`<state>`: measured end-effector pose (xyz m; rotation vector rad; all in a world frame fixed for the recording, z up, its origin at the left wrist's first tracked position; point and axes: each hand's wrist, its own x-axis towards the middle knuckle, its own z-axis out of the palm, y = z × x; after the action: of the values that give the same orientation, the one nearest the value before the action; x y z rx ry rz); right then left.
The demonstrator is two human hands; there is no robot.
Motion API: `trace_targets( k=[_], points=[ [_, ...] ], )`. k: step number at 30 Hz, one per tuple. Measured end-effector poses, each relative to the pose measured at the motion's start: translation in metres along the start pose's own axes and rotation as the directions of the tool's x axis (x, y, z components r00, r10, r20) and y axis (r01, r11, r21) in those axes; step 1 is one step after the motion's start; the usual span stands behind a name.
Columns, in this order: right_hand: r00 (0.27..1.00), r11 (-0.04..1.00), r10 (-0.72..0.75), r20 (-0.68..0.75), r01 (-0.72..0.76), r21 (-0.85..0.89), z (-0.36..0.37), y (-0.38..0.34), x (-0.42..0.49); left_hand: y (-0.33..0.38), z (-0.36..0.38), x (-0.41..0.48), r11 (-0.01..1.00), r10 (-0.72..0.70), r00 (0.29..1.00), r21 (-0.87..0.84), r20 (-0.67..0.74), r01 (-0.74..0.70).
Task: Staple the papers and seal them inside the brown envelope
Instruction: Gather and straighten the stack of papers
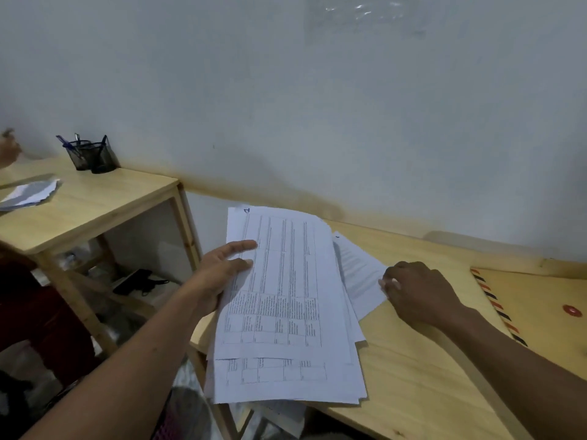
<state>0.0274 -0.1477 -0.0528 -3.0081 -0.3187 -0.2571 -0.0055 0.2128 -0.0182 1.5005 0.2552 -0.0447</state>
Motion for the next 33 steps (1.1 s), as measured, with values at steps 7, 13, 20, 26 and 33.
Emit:
trace_targets(
  k=[7,13,20,26,33],
  points=[
    [0.937,0.929,0.35,-0.019,-0.344,0.137,0.011,0.001,-0.011,-0.004,0.035,0.006,0.979,0.053,0.99,0.19,0.13,-0.077],
    [0.923,0.699,0.375,-0.082,-0.223,0.679,0.013,-0.014,-0.013,-0.004,0.052,0.005,0.941,0.179,0.971,0.259,0.161,-0.217],
    [0.908,-0.104,0.358,0.216,-0.191,0.976,-0.038,-0.002,-0.005,0.002,0.066,0.012,0.946,0.228,0.949,0.179,0.219,-0.268],
    [0.91,-0.133,0.332,0.249,-0.217,0.967,-0.071,0.001,-0.006,-0.003,0.094,0.013,0.915,0.255,0.927,0.242,0.276,-0.323],
    [0.919,-0.153,0.24,0.312,-0.282,0.947,-0.072,0.0,-0.019,-0.009,0.11,0.013,0.921,0.328,0.939,0.183,0.106,-0.343]
  ],
)
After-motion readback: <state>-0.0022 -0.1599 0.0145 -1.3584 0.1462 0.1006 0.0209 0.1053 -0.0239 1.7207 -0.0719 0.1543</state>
